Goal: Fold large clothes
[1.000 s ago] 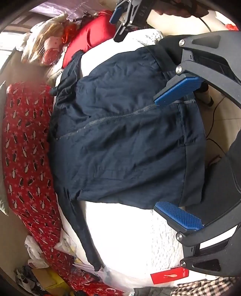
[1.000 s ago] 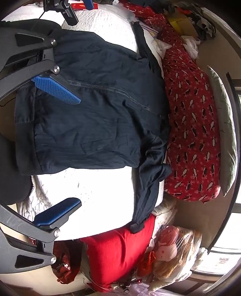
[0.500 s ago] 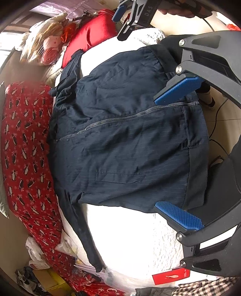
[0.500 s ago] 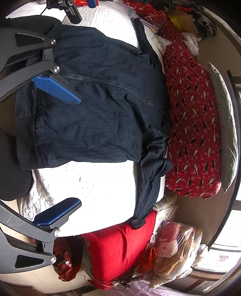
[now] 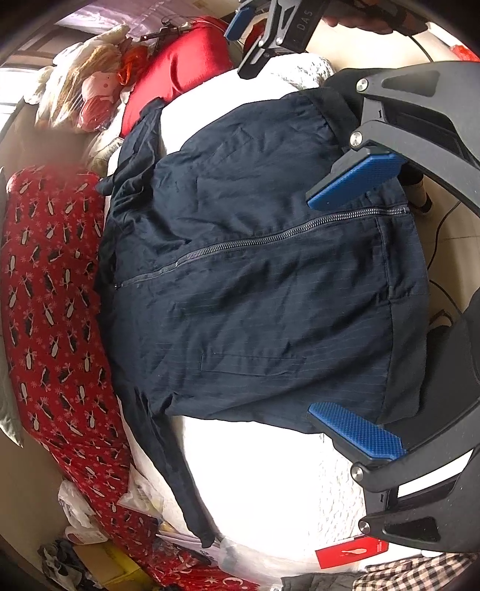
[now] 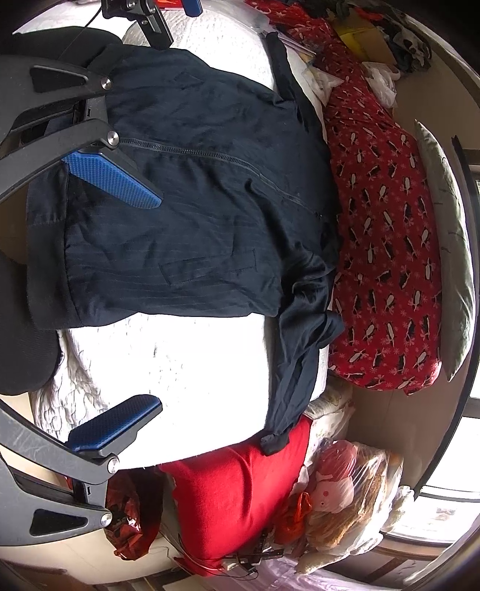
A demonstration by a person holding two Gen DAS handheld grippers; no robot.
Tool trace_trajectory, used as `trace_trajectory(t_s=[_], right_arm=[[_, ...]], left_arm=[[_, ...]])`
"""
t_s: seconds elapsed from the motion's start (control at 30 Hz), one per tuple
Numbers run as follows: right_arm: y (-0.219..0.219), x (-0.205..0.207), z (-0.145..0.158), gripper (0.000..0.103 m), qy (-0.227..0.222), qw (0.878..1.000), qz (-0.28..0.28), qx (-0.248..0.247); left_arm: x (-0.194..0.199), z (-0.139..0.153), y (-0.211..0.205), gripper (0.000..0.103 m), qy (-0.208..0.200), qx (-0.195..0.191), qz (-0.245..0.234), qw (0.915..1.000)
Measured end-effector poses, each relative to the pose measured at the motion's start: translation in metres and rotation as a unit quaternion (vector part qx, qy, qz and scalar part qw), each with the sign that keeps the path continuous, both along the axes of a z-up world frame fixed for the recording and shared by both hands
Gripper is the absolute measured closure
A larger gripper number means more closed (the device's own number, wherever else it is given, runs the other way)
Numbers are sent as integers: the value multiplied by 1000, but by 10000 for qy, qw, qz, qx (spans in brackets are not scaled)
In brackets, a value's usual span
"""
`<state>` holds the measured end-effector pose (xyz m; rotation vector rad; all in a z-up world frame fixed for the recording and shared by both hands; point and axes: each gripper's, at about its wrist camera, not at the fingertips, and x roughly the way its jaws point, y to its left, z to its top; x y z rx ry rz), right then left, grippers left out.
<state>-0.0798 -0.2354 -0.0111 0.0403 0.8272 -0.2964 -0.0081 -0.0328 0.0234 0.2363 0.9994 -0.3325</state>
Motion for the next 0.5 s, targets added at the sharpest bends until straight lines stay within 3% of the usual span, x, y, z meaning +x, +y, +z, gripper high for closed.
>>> trace_trajectory(t_s=[0.5], right_arm=[[-2,5,-7,2,75,10000,33,38]], left_arm=[[6,-7,2,0,83,46,69,9999]])
